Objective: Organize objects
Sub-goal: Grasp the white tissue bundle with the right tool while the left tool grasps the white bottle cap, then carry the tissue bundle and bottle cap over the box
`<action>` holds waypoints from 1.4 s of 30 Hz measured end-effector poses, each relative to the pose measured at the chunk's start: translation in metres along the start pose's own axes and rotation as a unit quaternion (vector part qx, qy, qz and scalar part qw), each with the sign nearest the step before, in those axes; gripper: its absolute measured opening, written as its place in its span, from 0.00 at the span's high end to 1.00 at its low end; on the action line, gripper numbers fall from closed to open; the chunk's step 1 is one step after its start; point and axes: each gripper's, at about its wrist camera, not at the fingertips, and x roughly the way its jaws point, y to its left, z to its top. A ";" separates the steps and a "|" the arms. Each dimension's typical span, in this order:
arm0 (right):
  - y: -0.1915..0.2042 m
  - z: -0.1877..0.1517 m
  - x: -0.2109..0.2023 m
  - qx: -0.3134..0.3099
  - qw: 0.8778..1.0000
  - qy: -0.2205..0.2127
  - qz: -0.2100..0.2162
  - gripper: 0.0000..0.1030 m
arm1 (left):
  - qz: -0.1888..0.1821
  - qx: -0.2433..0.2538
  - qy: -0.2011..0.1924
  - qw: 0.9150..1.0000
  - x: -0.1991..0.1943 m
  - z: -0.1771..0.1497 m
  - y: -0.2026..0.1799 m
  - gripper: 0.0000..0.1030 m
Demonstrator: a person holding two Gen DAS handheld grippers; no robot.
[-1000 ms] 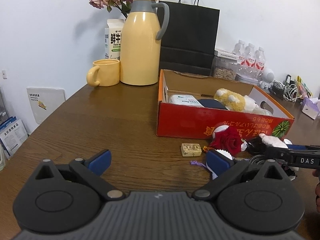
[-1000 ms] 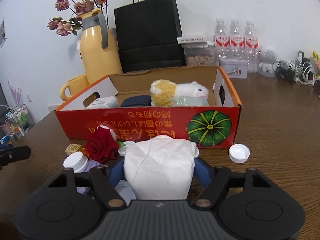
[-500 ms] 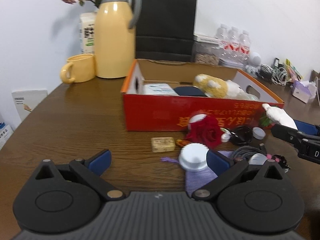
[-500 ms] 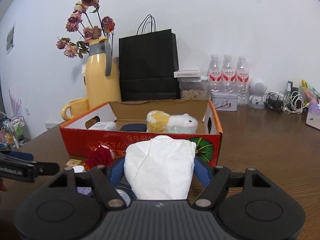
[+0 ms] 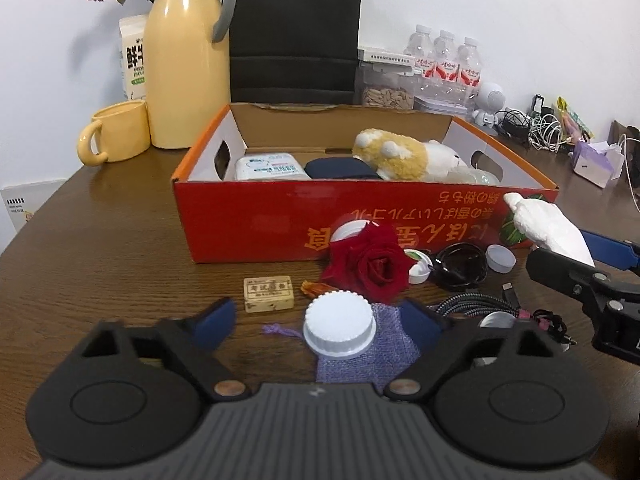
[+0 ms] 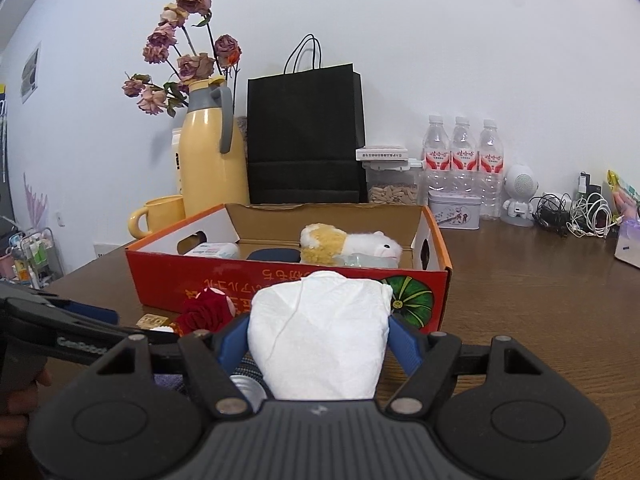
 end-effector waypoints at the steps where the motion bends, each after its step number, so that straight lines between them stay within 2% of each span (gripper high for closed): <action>1: 0.000 0.000 0.000 0.000 1.000 0.000 0.000 0.30 | -0.002 0.000 0.004 1.000 0.001 0.000 0.000 0.22; 4: 0.000 0.000 0.000 0.000 1.000 0.000 0.000 0.30 | -0.008 0.003 0.009 1.000 0.004 -0.002 -0.002 0.34; 6: 0.001 0.000 0.000 -0.001 1.000 0.000 0.000 0.30 | -0.011 0.003 0.007 1.000 0.003 -0.004 -0.003 0.45; 7: 0.001 0.000 0.000 0.000 1.000 0.000 -0.001 0.30 | -0.012 0.002 0.007 1.000 0.003 -0.004 -0.003 0.56; 8: 0.000 0.000 0.000 -0.001 1.000 0.001 0.000 0.30 | -0.015 -0.001 0.008 1.000 0.004 -0.004 -0.002 0.60; 24: 0.009 0.003 -0.003 -0.022 1.000 -0.014 -0.005 0.30 | -0.034 -0.003 -0.036 0.999 -0.019 0.002 0.003 0.60; 32: 0.022 0.027 0.004 -0.046 0.998 -0.032 0.006 0.30 | -0.036 0.004 -0.077 0.996 -0.025 0.030 0.005 0.60; 42: 0.036 0.061 0.041 -0.072 0.996 -0.048 0.001 0.30 | -0.030 0.002 -0.110 0.993 -0.008 0.071 0.009 0.60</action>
